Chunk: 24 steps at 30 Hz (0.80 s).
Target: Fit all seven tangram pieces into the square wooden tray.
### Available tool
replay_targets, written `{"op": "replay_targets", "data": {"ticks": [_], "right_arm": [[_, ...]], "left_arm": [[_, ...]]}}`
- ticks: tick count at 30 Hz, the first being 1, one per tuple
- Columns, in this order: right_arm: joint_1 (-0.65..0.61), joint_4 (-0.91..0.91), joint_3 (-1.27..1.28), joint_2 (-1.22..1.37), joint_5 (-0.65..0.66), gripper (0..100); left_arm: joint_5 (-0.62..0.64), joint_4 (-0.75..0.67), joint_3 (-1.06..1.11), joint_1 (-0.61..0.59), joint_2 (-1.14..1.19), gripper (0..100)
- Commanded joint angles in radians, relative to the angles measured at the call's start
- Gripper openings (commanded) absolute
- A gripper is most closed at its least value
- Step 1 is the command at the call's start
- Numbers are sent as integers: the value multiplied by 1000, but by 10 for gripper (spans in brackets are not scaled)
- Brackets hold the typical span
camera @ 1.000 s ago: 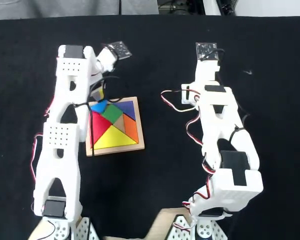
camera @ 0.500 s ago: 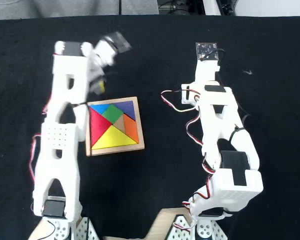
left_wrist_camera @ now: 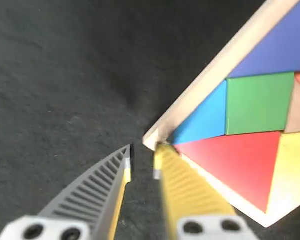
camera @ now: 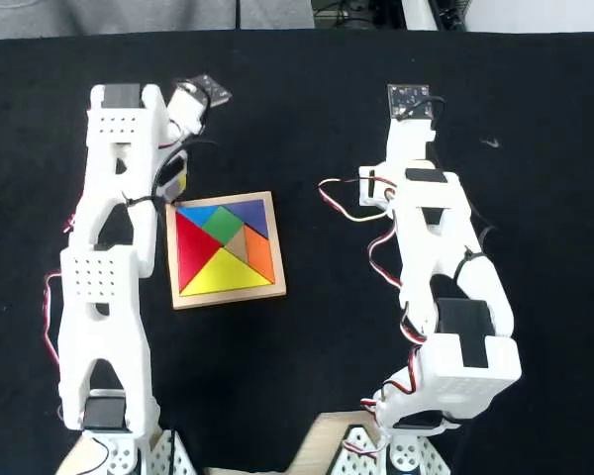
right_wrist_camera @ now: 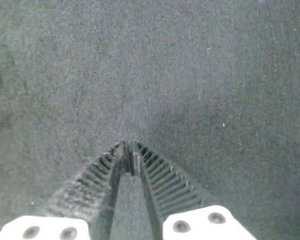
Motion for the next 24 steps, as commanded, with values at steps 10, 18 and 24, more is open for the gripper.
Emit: {"op": "replay_targets", "data": {"ticks": [10,18,24], "right_arm": [[3,-12,-48,-5,9,11],[3,-12,-48,-5,9,11],[3,-12,-48,-7,9,11]], "left_arm": [[66,9,-28,36,63,63],[180,11,-77,59,-6,58],[195,11,67,2,-97,58]]}}
